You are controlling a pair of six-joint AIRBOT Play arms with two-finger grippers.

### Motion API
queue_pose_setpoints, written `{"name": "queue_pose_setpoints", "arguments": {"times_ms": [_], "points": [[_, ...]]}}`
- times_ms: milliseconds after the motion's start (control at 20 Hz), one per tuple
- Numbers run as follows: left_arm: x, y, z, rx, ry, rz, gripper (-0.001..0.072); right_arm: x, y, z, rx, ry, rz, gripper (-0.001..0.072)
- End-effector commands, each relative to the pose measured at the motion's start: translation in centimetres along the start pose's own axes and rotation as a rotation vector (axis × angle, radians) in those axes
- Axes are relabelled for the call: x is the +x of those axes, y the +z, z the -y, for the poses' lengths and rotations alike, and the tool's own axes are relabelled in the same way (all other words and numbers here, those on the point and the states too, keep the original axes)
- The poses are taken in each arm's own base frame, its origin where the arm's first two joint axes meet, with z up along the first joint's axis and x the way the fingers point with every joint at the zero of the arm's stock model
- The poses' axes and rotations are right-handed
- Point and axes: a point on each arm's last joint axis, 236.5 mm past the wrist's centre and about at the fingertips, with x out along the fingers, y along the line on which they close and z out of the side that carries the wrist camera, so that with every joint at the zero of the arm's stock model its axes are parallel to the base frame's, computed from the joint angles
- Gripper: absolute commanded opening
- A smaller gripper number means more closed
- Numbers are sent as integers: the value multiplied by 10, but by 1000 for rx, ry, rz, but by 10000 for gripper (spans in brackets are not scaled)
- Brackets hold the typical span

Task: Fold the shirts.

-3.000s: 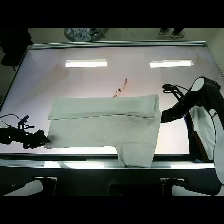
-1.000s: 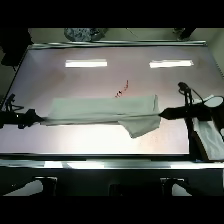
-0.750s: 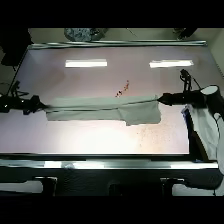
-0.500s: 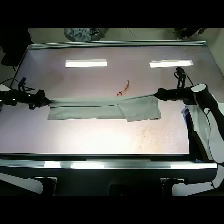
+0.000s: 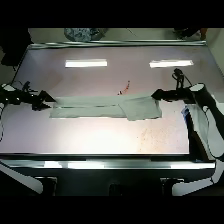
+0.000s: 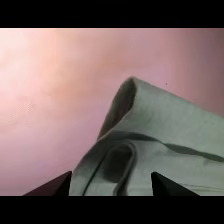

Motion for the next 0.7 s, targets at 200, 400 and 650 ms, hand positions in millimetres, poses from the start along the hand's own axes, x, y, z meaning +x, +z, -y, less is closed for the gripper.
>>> {"name": "queue_pose_setpoints", "arguments": {"times_ms": [200, 400, 650], "points": [[-97, 18, 57, 129, -25, 180, 593, -40, -59, 52, 67, -11, -234, 712], [-122, -1, 101, 249, -35, 211, 593, -3, -79, 20, 233, 230, -278, 712], [-128, -28, 146, 356, -53, 206, 593, 18, -77, 2, 329, 337, -262, 711]]}}
